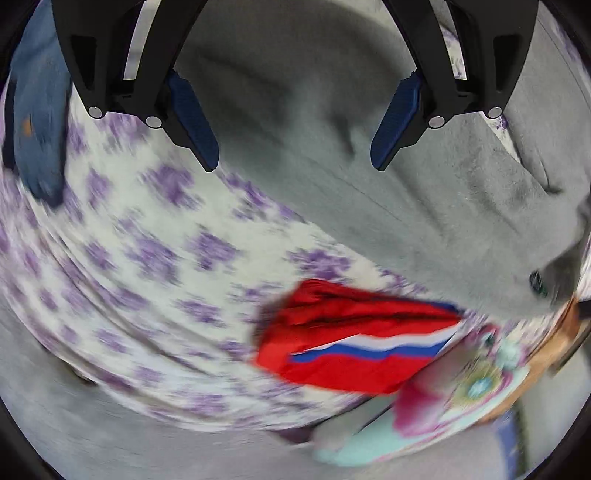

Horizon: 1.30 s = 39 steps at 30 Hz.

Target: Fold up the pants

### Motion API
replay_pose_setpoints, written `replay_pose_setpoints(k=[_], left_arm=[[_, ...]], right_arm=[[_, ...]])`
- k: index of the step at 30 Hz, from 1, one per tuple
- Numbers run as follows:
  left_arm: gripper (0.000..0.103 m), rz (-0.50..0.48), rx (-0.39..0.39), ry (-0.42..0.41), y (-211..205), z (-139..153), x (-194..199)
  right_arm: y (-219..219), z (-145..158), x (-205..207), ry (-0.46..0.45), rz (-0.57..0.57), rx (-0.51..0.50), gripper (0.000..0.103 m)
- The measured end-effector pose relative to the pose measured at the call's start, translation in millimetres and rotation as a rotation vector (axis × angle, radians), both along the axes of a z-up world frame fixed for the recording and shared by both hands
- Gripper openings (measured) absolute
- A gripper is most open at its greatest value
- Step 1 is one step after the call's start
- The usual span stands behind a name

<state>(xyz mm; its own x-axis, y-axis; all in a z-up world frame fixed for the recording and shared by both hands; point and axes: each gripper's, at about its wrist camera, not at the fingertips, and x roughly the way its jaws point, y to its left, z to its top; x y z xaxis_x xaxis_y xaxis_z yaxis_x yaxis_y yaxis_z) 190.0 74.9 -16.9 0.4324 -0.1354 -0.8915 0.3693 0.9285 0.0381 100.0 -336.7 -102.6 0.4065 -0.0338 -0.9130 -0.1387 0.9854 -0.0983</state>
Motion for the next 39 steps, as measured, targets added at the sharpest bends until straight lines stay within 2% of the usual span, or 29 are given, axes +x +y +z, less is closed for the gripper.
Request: replay_pose_setpoints(k=[3, 5, 7, 9, 11, 12, 14, 15, 16, 17, 20, 22, 24, 26, 29, 31, 34, 36, 37, 38, 39], left_arm=[[0.08, -0.104, 0.029, 0.069, -17.7, -21.1, 14.8], [0.072, -0.162, 0.061, 0.102, -26.1, -33.1, 20.9], [0.058, -0.195, 0.067, 0.145, -28.8, -42.1, 22.2], [0.048, -0.227, 0.091, 0.162, -28.9, -50.1, 19.9], [0.031, -0.253, 0.099, 0.182, -27.0, -58.1, 20.2], [0.017, -0.254, 0.085, 0.202, -25.2, -61.4, 22.1], [0.015, -0.237, 0.057, 0.211, -22.0, -62.2, 23.2], [0.014, -0.226, 0.043, 0.208, -20.2, -60.2, 22.8], [0.013, -0.221, 0.033, 0.205, -18.7, -57.9, 21.6], [0.013, -0.216, 0.025, 0.197, -17.5, -54.4, 19.4], [0.012, -0.212, 0.004, 0.152, -4.5, -33.2, 6.7], [0.012, -0.207, -0.03, 0.129, 2.1, -10.1, -8.9], [0.013, -0.23, -0.061, 0.082, 12.4, 18.3, -36.7], [0.013, -0.252, -0.065, 0.034, 19.5, 38.9, -67.6], [0.016, -0.253, -0.055, 0.01, 34.3, 47.3, -123.5], [0.018, -0.237, -0.042, 0.023, 42.2, 36.1, -150.1], [0.019, -0.212, -0.019, 0.086, 55.6, 0.4, -180.4], [0.019, -0.195, -0.001, 0.145, 61.4, -27.8, -192.1], [0.019, -0.186, 0.015, 0.172, 64.3, -41.7, -196.6], [0.019, -0.182, 0.023, 0.179, 66.1, -47.8, -200.5], [0.019, -0.184, 0.019, 0.161, 67.7, -45.2, -205.9]], right_arm=[[9.1, -5.6, 17.5, 0.036, 0.08, 0.035, 0.085], [11.9, -11.6, 28.2, 0.056, 0.11, 0.055, 0.085], [16.8, -19.7, 39.1, 0.091, 0.146, 0.07, 0.085], [21.8, -29.5, 49.4, 0.134, 0.182, 0.091, 0.085], [26.8, -38.8, 55.8, 0.176, 0.201, 0.092, 0.083], [27.6, -40.8, 57.4, 0.185, 0.198, 0.099, 0.077], [26.5, -39.6, 60.5, 0.184, 0.17, 0.131, 0.063], [25.5, -36.7, 60.4, 0.19, 0.163, 0.155, 0.043], [22.6, -30.8, 58.8, 0.202, 0.148, 0.2, 0.016], [19.9, -25.0, 56.3, 0.206, 0.138, 0.232, 0.011], [8.5, 16.8, 26.3, 0.135, 0.115, 0.334, 0.009], [0.5, 53.9, -12.0, 0.069, 0.107, 0.41, 0.009], [6.3, 88.0, -60.0, 0.023, 0.143, 0.441, 0.009], [16.8, 102.7, -100.0, 0.029, 0.17, 0.461, 0.009], [41.4, 90.8, -163.2, 0.101, 0.192, 0.482, 0.009], [58.6, 55.9, -197.1, 0.181, 0.157, 0.498, 0.01], [77.0, 0.6, -225.1, 0.261, 0.063, 0.484, 0.019], [82.1, -19.5, -232.0, 0.286, 0.013, 0.468, 0.025], [84.5, -17.4, -233.4, 0.269, 0.002, 0.449, 0.026], [85.6, -13.8, -234.4, 0.263, 0.001, 0.45, 0.029], [85.6, -4.4, -235.4, 0.263, -0.004, 0.461, 0.049]])
